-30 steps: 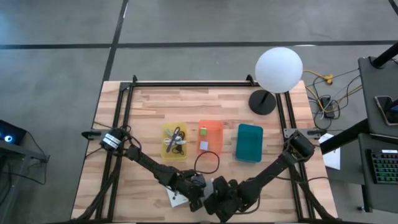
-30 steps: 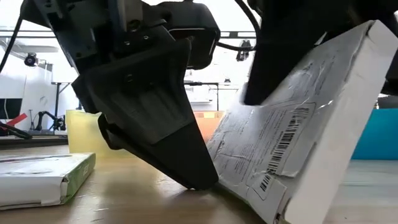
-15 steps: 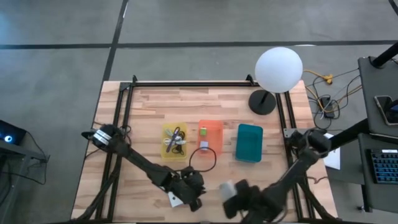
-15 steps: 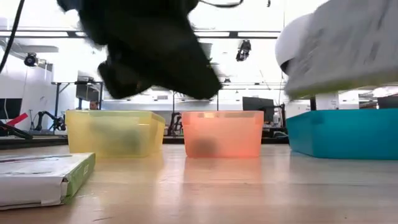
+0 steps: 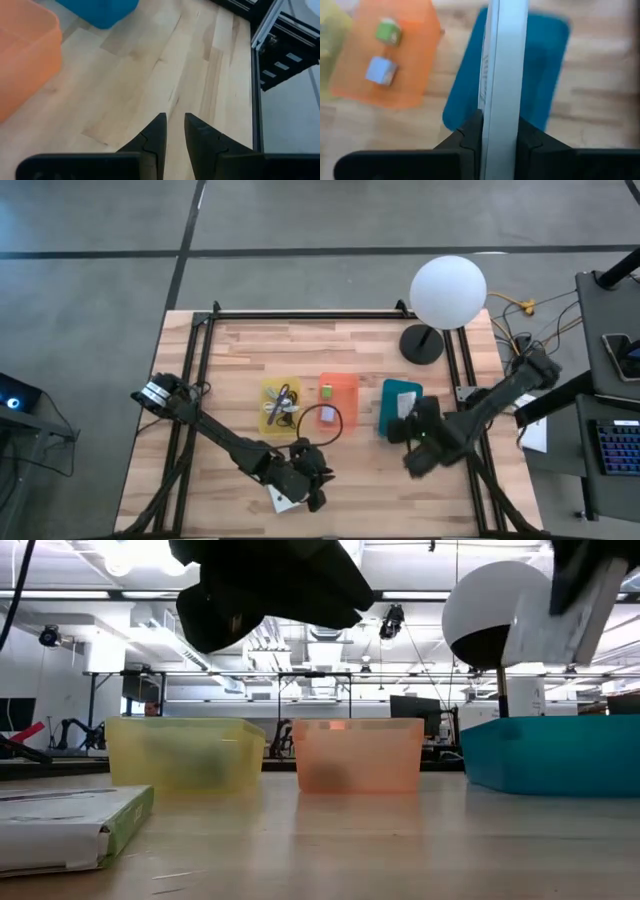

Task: Pick and place items into bin
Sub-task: Put the right white card reader box into the blue bin, then put the white card reader box into the blue bin

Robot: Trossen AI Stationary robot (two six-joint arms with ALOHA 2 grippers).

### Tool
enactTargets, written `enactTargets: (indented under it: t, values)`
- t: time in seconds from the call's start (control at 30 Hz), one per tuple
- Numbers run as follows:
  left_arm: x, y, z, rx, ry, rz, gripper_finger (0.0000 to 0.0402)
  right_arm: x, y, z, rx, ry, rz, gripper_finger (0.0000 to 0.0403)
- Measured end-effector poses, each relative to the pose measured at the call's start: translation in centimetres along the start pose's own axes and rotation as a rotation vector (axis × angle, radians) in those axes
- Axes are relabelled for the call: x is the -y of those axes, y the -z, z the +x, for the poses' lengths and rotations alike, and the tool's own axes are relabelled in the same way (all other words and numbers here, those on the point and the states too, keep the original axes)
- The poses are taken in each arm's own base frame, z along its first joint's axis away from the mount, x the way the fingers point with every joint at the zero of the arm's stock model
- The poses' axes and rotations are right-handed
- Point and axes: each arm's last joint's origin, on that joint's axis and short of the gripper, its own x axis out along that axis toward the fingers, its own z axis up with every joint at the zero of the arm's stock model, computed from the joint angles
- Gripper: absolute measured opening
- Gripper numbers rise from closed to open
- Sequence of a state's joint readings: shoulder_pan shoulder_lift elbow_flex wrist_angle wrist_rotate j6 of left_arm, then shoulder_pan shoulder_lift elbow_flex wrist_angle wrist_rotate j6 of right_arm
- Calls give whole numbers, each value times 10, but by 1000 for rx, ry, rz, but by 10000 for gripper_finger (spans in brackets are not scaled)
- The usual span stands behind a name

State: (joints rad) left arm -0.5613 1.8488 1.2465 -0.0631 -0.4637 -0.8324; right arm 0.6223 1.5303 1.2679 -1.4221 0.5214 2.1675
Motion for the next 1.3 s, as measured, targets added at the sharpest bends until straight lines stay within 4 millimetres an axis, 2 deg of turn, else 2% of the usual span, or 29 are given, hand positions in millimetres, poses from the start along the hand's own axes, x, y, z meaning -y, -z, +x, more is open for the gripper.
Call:
enactTargets:
  t: [0.1, 0.2, 0.3, 0.37, 0.5, 0.6, 0.7, 0.8, 0.87, 0.97, 1.07, 1.2, 1.3]
  values:
    - [1, 1, -1, -1, 5, 1, 52, 9, -7, 31, -103, -94, 89, 49]
    - [2, -1, -4, 1, 12, -1, 52, 16, -11, 55, -146, -190, 175, 59]
    - [3, -3, -7, 9, 17, -6, 52, 28, -13, 74, -120, -131, 212, 82]
    - [4, -5, -9, 13, 21, -9, 52, 32, -13, 80, -112, -116, 260, 100]
    - [4, -9, -17, 13, 23, -6, 52, 29, -10, 81, -132, -154, 267, 138]
    - [0, -9, -22, -13, -2, 12, 52, 25, -12, 74, -163, -156, 156, 163]
    - [-4, -10, -28, -46, -37, 35, 52, 35, -15, 65, -239, 2, 33, 178]
    - [-6, -10, -36, -68, -57, 54, 52, 48, -17, 55, -234, 200, -18, 176]
    - [-7, -10, -39, -70, -65, 61, 52, 50, -20, 43, -205, 227, -33, 164]
    - [-6, -9, -42, -65, -68, 66, 52, 37, -22, 23, -148, 77, -55, 140]
    - [-2, -4, -51, -84, -62, 87, 52, 1, -15, 5, -144, -276, -171, 124]
    - [2, 24, -71, -211, -117, 97, 52, -57, 20, -1, -184, -637, -593, 124]
    - [5, 48, -90, -275, -192, -62, 52, -85, 45, 9, -216, -627, -719, 133]
